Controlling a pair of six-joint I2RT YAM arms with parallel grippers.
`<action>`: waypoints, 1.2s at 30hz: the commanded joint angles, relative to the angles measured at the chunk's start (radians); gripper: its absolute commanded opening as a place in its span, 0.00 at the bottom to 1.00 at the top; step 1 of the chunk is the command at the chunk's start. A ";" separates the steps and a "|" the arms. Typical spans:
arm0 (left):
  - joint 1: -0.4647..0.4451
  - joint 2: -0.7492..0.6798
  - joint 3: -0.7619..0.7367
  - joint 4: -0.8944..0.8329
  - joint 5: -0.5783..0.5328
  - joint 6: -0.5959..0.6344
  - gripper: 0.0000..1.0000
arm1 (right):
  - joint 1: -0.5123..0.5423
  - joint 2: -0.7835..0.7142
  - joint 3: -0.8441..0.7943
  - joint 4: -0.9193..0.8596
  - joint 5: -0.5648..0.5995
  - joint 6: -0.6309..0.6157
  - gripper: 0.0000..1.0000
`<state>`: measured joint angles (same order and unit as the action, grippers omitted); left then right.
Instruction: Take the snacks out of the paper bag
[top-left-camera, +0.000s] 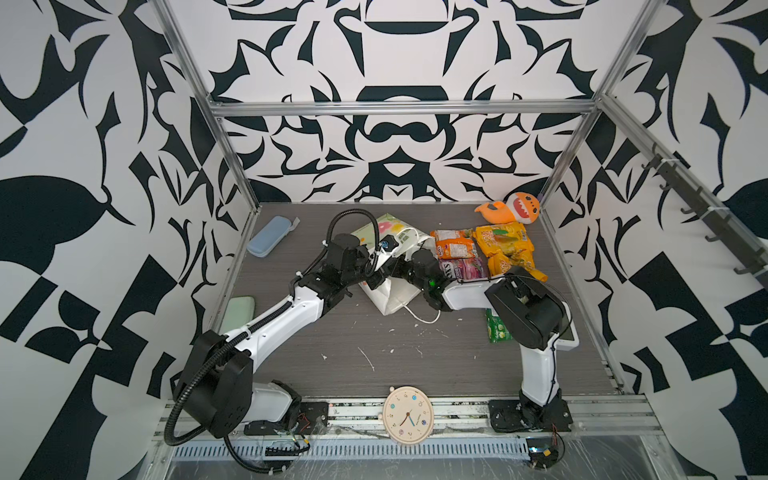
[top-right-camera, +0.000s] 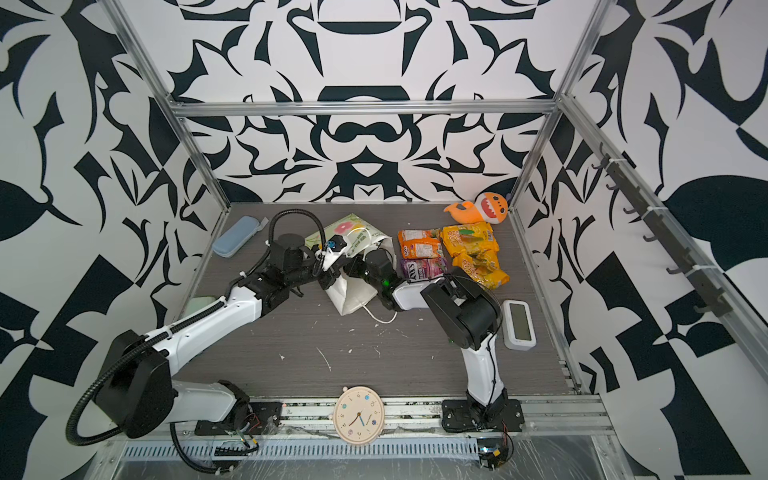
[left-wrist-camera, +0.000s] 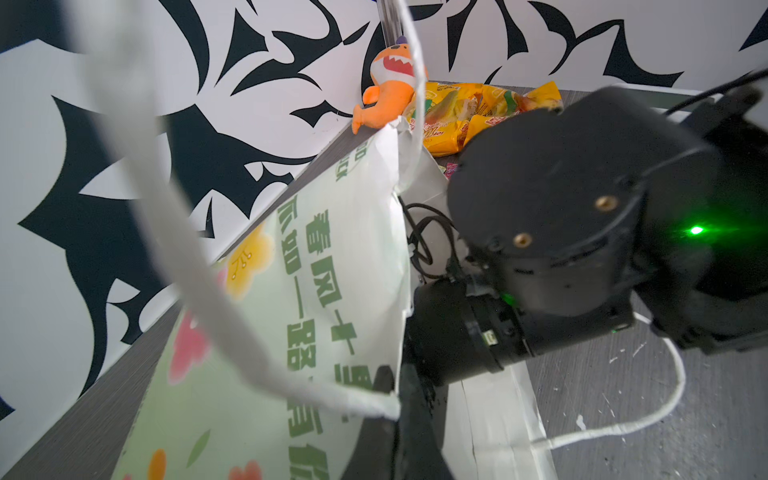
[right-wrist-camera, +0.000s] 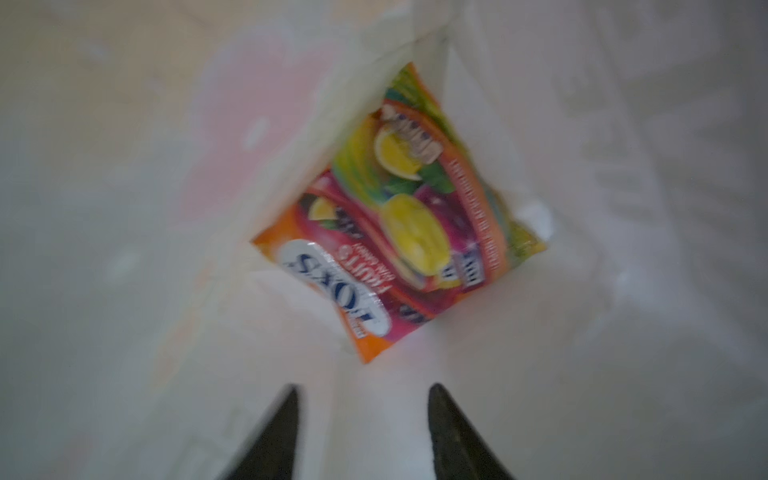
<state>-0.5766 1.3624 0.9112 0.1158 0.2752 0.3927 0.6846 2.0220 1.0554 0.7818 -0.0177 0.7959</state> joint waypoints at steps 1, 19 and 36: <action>0.003 -0.019 0.033 -0.044 0.047 0.003 0.00 | -0.005 0.020 0.075 0.018 0.092 -0.014 0.67; -0.025 0.065 0.133 -0.050 0.173 0.009 0.00 | -0.039 0.321 0.457 -0.096 -0.026 0.415 0.81; -0.072 0.035 0.106 -0.035 0.124 0.019 0.00 | -0.049 0.506 0.714 -0.038 0.045 0.491 0.06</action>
<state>-0.5919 1.4612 1.0241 0.0330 0.2569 0.4019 0.6605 2.5496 1.7222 0.7341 -0.0158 1.2800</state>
